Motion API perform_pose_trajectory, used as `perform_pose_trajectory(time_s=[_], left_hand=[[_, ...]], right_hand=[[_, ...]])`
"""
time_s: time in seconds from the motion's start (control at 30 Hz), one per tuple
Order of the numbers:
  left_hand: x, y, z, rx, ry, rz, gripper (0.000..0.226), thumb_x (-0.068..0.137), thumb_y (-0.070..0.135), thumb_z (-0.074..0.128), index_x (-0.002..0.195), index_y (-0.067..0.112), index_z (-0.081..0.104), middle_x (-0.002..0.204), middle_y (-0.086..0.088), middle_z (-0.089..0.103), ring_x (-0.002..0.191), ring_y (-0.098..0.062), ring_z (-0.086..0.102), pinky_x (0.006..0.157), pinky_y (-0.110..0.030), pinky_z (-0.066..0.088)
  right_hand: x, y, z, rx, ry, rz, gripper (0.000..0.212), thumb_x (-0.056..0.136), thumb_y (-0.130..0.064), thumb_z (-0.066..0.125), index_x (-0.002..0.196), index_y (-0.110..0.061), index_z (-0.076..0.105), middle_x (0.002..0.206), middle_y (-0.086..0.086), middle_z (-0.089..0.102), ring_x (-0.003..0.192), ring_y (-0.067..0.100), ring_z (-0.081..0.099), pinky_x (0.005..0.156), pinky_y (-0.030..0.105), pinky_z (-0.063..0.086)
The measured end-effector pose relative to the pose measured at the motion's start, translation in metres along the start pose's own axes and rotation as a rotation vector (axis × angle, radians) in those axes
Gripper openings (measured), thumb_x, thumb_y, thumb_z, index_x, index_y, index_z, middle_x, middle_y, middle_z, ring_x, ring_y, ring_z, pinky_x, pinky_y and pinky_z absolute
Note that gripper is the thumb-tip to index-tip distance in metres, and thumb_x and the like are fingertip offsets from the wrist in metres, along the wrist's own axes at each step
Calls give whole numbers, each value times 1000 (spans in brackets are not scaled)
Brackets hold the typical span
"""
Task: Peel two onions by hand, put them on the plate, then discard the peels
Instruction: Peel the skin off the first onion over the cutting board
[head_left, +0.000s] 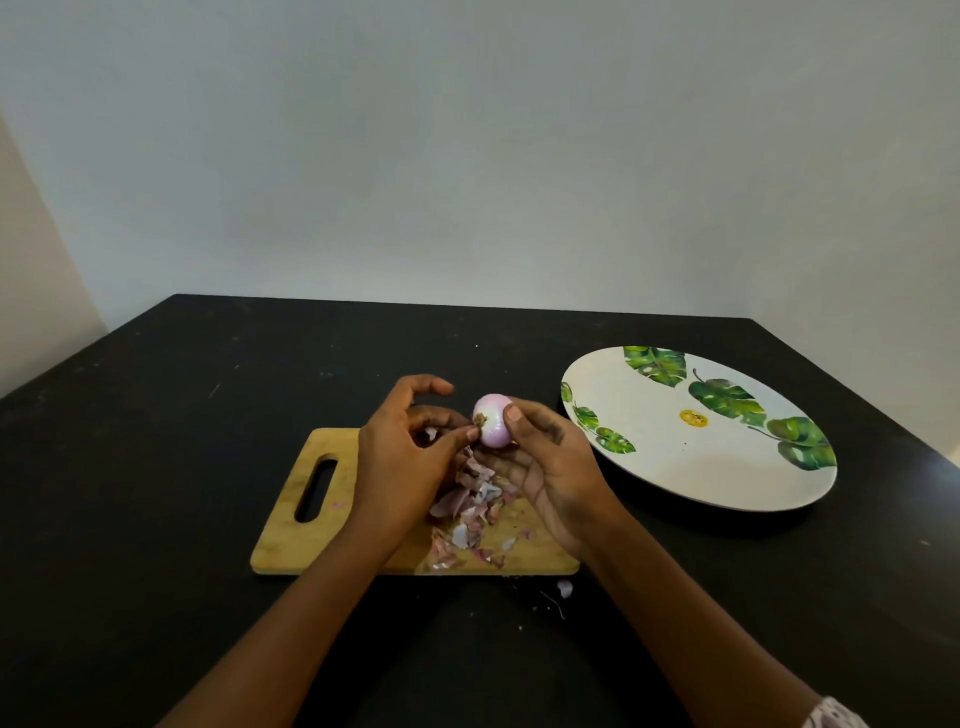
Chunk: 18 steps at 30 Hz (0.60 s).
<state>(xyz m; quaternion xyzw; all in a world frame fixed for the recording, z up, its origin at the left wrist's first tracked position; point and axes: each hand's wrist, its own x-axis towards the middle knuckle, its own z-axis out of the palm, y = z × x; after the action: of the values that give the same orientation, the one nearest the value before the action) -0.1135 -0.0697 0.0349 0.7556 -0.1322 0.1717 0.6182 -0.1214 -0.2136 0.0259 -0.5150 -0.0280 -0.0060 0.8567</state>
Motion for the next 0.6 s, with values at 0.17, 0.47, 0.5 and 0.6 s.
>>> perform_pose_trajectory(time_s=[0.17,0.47,0.5,0.6], left_hand=[[-2,0,2,-29,-78,6,40,82,11,68,104,31,41,85,-2,67,76,-10,67,67,-22,56],[-3,-3,1,208,-63,178,50,77,4,68,106,33,39,84,9,56,76,-4,58,67,-15,51],[-3,-5,1,263,-71,200,56,78,6,69,113,36,37,89,13,56,79,-2,59,69,-13,51],[-2,-10,1,433,-63,277,45,86,19,61,127,31,46,108,6,64,101,-6,59,87,-24,49]], right_hand=[[2,0,-3,5,-11,-5,32,75,-18,65,105,-7,64,97,10,74,93,25,72,72,29,59],[6,4,-8,-127,90,-78,46,65,-22,73,109,-15,62,117,14,66,103,29,69,87,42,57],[6,4,-9,-121,104,-79,45,65,-22,73,109,-15,62,117,14,65,102,29,69,87,42,57],[9,4,-12,-130,126,-93,46,65,-23,74,109,-16,62,117,13,66,102,28,69,87,43,57]])
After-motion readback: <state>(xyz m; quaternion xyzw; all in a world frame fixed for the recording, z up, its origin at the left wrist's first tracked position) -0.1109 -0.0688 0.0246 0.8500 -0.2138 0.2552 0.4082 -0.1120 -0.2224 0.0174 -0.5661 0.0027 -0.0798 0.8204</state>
